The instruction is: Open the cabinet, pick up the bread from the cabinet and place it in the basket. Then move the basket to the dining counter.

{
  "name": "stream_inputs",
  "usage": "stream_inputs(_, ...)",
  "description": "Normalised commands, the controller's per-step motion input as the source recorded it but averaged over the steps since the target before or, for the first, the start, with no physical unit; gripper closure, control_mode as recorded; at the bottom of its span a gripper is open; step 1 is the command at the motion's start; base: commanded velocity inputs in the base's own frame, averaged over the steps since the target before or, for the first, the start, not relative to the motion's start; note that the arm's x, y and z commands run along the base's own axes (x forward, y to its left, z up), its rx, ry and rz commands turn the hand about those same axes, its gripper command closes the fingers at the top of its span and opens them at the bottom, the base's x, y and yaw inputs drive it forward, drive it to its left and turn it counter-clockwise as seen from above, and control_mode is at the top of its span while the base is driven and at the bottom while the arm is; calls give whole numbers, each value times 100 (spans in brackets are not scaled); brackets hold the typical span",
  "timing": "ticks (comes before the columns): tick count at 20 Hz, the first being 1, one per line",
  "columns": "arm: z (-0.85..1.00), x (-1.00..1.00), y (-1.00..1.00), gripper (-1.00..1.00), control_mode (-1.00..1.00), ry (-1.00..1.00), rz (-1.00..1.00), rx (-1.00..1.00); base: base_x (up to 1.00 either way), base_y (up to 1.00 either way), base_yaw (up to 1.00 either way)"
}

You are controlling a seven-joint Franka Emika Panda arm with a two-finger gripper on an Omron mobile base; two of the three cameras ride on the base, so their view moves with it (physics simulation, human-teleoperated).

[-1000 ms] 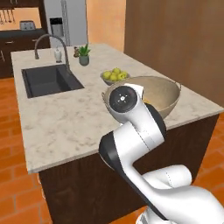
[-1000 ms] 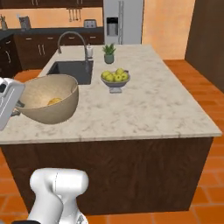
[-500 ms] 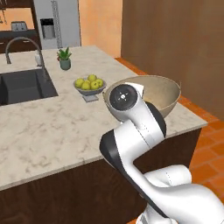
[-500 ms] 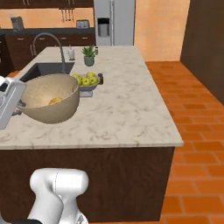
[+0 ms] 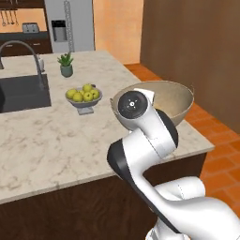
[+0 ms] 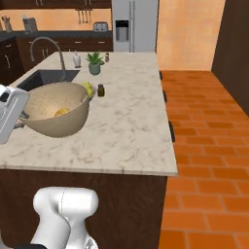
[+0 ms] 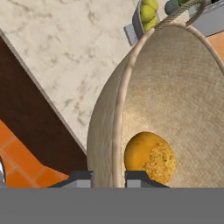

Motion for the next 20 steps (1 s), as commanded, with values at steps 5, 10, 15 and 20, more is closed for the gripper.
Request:
stream_inputs(5,0,0,0,100,100,0,0,0,34,-54,23)
stream_inputs(10,-50,78,-6,100,-100,1,6,15,10,-6,4)
stream_inputs(15,-82,100,1,100,-100,6,1,8,0,0,0)
stream_inputs(20,-74,100,0,100,-100,17,0,6,0,0,0)
